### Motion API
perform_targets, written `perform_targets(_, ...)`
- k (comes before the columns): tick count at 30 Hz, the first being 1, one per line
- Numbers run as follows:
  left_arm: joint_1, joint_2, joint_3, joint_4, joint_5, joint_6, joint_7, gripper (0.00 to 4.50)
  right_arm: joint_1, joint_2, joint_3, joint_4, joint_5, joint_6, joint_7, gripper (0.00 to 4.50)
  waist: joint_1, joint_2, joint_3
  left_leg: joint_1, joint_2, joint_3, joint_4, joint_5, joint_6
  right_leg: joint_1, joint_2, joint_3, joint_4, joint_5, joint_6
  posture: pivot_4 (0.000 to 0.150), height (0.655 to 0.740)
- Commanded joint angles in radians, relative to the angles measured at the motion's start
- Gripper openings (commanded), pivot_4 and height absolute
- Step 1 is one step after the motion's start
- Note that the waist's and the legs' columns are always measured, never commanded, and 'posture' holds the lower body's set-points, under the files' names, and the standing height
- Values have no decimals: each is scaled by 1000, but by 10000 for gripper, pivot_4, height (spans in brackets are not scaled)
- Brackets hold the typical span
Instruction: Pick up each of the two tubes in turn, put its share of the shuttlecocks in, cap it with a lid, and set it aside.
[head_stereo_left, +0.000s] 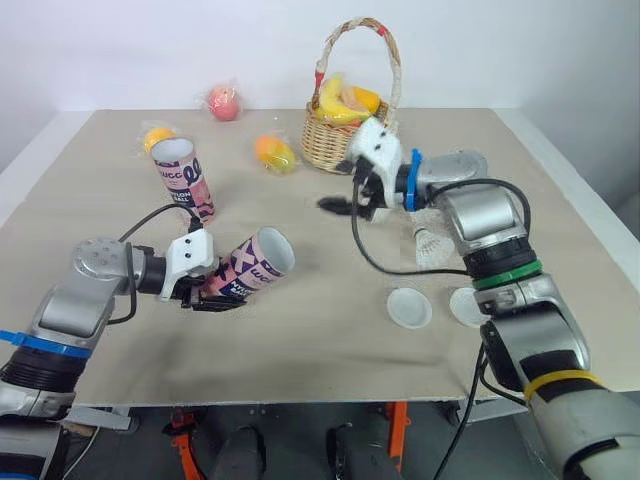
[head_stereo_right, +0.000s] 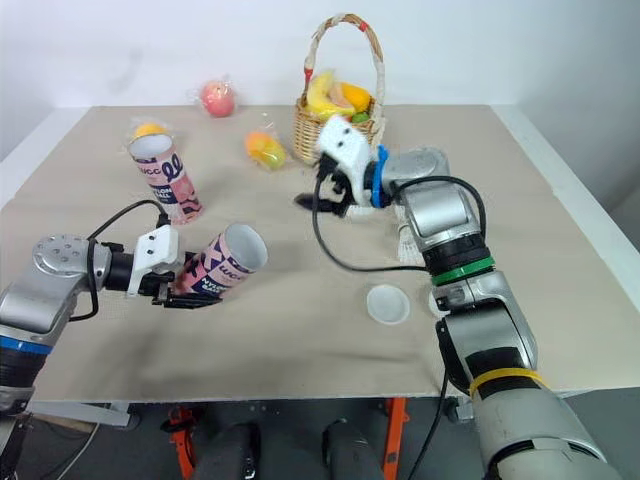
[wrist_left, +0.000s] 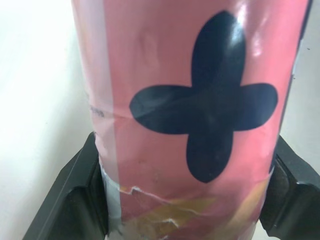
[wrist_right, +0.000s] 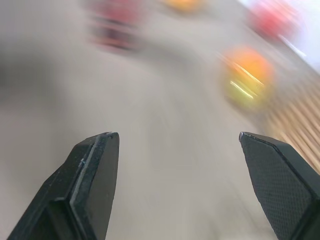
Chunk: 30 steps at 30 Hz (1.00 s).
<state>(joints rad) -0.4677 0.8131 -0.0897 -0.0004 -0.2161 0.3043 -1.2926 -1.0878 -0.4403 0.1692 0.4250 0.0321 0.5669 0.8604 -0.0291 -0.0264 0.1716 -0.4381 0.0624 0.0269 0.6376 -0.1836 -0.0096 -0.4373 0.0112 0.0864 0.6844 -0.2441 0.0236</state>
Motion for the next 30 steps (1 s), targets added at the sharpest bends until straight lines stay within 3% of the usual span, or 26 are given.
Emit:
perform_targets(1,33,31,9,-31,-7,14,0,32864,105,12,-48,-186,9,169,-107,41529,-1,0,0,0,0,0,0,0,0,0,0,0,0,-1,0,1500,7400)
perform_targets(6,47,43,15,-45,-15,21,5,32864,214,45,-109,-388,39,388,-230,41529,-9,3,0,-1,0,0,-3,-1,1,-3,1,1,1,-1,-1,1500,7400)
perform_targets(9,50,46,14,-42,-15,18,6,32864,242,98,-141,-420,39,462,-327,41529,-15,2,0,-1,0,0,-3,-1,1,-2,1,0,1,-1,-1,1500,7400)
perform_targets(19,27,39,-4,-22,-10,11,5,32864,180,205,-116,-248,3,366,-487,41529,-19,2,0,0,0,0,-1,1,2,-1,1,1,1,0,4,1500,7400)
perform_targets(30,38,44,2,-34,-13,20,5,32864,57,287,-106,89,-34,132,-598,41529,-22,2,0,0,0,0,-1,1,2,-1,1,1,1,1,2,1500,7400)
